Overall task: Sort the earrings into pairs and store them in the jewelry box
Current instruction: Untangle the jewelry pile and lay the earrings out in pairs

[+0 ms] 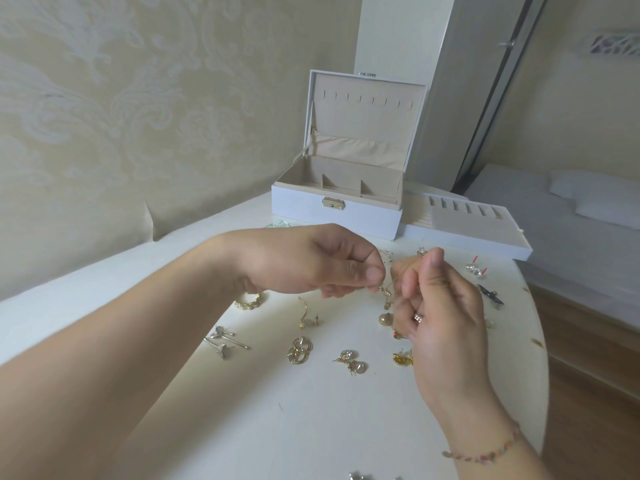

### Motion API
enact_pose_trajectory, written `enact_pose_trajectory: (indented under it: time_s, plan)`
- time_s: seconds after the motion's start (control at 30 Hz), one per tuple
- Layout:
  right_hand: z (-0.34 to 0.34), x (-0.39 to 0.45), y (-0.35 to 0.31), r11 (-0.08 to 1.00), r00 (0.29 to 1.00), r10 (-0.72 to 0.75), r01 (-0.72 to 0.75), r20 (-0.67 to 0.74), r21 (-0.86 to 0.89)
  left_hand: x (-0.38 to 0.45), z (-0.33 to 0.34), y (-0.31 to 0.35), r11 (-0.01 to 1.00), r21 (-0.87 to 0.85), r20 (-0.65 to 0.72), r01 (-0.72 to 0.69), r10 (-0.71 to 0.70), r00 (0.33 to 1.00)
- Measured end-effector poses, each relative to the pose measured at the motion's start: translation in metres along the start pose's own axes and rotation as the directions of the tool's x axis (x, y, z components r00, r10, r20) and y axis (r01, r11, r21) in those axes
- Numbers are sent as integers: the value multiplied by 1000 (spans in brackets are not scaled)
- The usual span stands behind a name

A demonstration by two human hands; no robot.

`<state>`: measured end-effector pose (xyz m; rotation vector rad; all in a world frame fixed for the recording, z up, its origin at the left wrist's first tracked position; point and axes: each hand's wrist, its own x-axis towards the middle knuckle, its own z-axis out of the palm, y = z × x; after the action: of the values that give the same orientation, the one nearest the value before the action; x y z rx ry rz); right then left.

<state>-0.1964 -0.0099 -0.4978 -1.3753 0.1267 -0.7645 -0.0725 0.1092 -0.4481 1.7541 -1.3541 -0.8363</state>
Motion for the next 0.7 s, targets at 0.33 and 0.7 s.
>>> enact_pose_trajectory:
  time_s: [0.33, 0.7]
  plan:
    - [0, 0, 3, 999, 1000, 6, -6, 17, 49, 1, 0, -1, 999, 46, 2, -1, 1, 1000]
    - [-1, 1, 13, 994, 996, -59, 65, 70, -84, 0, 0, 0, 993, 114, -51, 24, -18, 999]
